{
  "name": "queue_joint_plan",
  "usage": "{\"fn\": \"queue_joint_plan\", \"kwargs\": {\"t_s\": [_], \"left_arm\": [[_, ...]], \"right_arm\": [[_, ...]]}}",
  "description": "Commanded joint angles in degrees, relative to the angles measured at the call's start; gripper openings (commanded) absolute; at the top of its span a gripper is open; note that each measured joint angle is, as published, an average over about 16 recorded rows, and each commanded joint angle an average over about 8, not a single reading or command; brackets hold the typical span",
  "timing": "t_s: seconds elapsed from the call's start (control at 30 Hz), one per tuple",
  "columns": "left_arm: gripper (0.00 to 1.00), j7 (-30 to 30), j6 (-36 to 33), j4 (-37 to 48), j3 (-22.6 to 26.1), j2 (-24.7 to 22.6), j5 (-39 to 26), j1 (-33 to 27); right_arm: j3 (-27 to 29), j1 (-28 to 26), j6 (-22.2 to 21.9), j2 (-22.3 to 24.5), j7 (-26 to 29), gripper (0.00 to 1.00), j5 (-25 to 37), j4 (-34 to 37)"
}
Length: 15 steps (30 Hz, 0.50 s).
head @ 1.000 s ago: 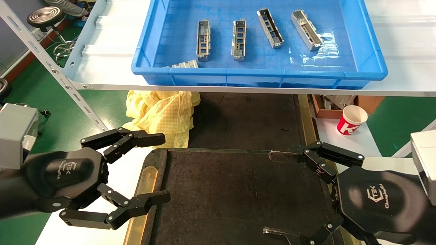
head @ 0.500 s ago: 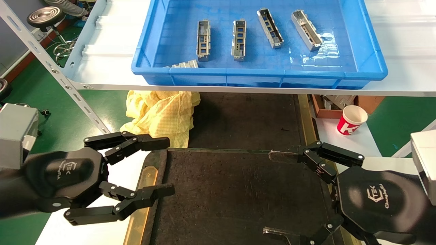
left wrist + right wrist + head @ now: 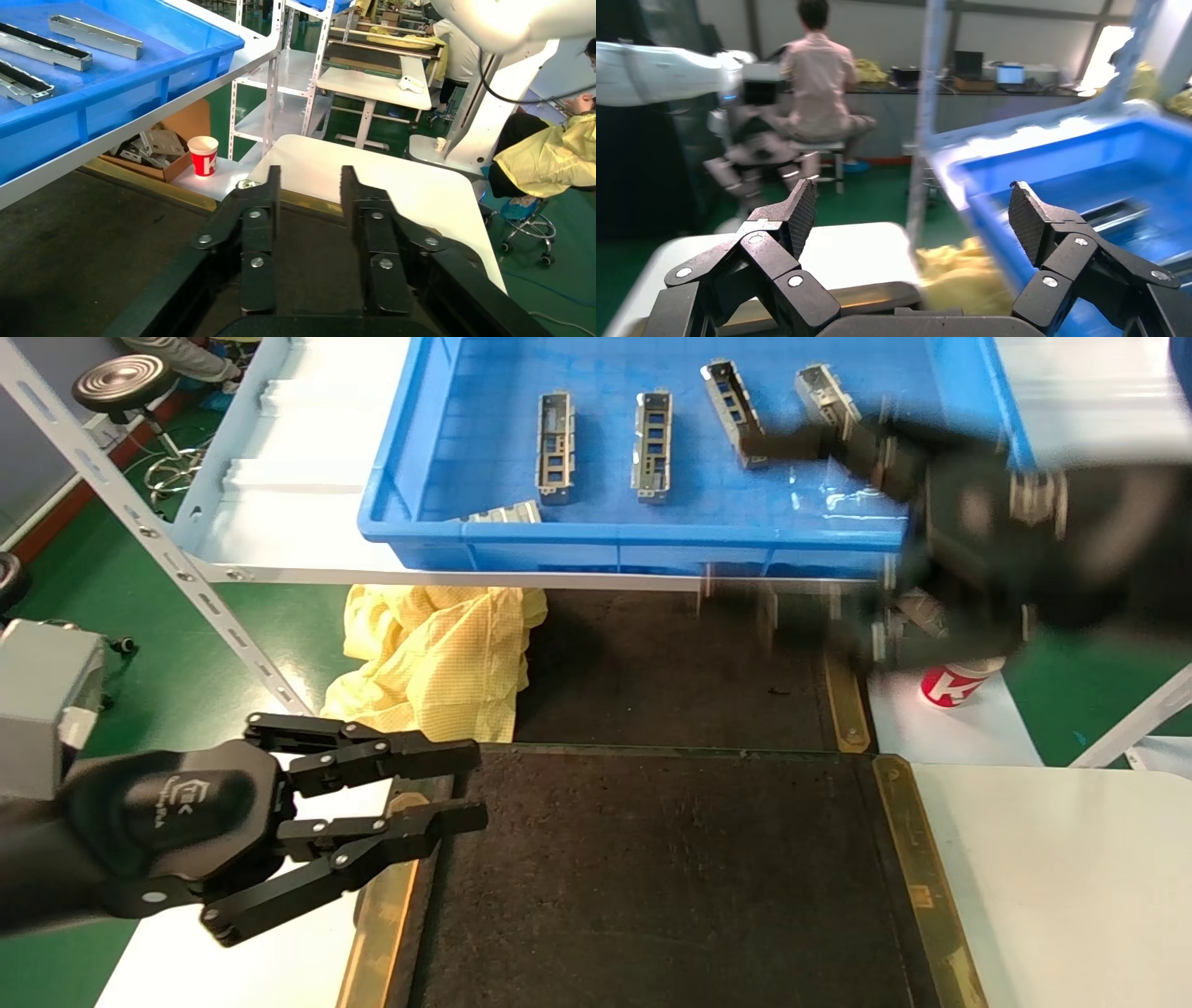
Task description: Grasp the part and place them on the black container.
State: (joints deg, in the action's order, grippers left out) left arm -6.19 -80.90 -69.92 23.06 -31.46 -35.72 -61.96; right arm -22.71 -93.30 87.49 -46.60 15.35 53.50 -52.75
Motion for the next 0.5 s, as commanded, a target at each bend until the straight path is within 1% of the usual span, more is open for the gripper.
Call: {"fn": "queue_joint_plan", "kwargs": {"t_s": [0.03,0.13,0.27,0.37,0.5], "left_arm": [[0.00,0.00,0.00,0.00,0.00,0.00,0.00,0.00],[0.00,0.00,0.00,0.00,0.00,0.00,0.00,0.00],[0.00,0.00,0.00,0.00,0.00,0.00,0.00,0.00],[0.00,0.00,0.00,0.00,0.00,0.00,0.00,0.00],[0.00,0.00,0.00,0.00,0.00,0.00,0.00,0.00]], "right_arm": [[-1.60,-5.96,0.25,-2.37,0.27,1.00,3.18,4.72],[-3.98,-12.35,-0.17,-6.28,-0.58,1.00,7.54,12.63],[-6.57,-18.58,-2.01,-11.03,-1.84,1.00,12.23,22.88],[-8.03,-21.92,-5.15,-14.17,-2.44,1.00,15.12,29.60],[-9.68,-25.18,-10.68,-17.87,-2.57,1.00,18.44,36.50]]}}
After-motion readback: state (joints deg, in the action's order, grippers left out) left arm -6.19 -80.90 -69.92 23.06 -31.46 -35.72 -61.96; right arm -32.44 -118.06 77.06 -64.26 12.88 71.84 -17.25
